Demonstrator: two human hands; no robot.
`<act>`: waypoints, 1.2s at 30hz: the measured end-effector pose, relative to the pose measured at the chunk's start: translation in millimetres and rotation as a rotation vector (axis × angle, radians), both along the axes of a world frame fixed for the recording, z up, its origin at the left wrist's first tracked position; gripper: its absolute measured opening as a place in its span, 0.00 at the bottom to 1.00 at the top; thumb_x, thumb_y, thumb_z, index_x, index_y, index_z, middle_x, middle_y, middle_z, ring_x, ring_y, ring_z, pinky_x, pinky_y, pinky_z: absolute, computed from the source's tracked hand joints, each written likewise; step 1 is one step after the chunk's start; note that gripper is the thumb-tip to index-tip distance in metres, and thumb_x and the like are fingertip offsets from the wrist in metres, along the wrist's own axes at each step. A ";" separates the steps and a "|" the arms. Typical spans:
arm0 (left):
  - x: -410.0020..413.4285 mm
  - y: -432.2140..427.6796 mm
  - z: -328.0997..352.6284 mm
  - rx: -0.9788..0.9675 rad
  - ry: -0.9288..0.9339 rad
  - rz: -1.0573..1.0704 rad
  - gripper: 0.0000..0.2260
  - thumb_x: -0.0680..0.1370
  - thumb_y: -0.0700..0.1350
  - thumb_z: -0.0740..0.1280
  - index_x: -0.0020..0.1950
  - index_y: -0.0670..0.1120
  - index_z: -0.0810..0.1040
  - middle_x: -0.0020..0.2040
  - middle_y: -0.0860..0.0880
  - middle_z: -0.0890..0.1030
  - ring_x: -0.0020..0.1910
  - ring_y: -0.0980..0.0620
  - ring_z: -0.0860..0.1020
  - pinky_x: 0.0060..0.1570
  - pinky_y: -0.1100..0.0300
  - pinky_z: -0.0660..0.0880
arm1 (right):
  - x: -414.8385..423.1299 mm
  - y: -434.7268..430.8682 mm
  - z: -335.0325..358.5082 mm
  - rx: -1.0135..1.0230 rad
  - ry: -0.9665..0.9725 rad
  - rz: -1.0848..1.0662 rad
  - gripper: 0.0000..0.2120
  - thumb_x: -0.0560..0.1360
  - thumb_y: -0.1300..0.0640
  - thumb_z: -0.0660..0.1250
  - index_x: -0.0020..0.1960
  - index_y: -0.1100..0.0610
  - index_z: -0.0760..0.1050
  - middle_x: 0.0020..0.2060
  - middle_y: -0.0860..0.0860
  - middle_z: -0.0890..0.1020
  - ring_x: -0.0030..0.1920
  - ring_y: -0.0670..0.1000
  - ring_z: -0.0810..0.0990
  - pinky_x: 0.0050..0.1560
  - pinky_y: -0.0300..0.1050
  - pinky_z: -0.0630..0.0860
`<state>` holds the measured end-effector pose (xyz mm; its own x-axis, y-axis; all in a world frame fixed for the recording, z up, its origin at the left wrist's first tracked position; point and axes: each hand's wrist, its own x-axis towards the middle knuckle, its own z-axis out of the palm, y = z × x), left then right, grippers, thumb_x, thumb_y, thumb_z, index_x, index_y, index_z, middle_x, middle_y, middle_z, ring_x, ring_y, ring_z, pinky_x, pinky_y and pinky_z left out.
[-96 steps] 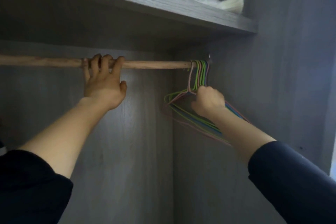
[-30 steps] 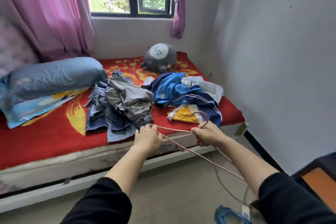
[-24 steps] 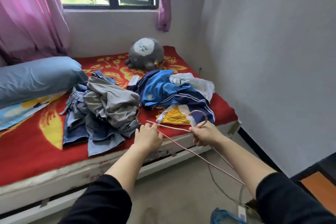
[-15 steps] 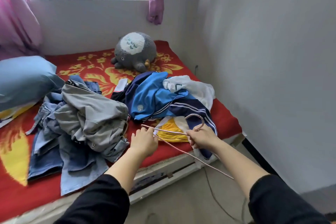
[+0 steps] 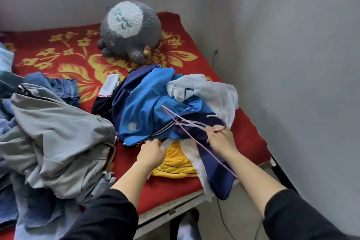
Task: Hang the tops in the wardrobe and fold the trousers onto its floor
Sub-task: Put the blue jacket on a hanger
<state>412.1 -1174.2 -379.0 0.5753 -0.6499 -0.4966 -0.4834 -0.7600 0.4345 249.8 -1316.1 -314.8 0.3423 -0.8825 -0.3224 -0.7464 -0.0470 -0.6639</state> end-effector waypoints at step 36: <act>50.0 -44.9 -98.1 -0.549 1.044 2.164 0.10 0.81 0.40 0.53 0.51 0.42 0.74 0.41 0.45 0.73 0.41 0.48 0.75 0.60 0.52 0.70 | 192.2 -113.3 -63.8 -0.192 -0.134 0.660 0.22 0.78 0.55 0.62 0.71 0.45 0.68 0.48 0.54 0.78 0.46 0.57 0.77 0.51 0.54 0.74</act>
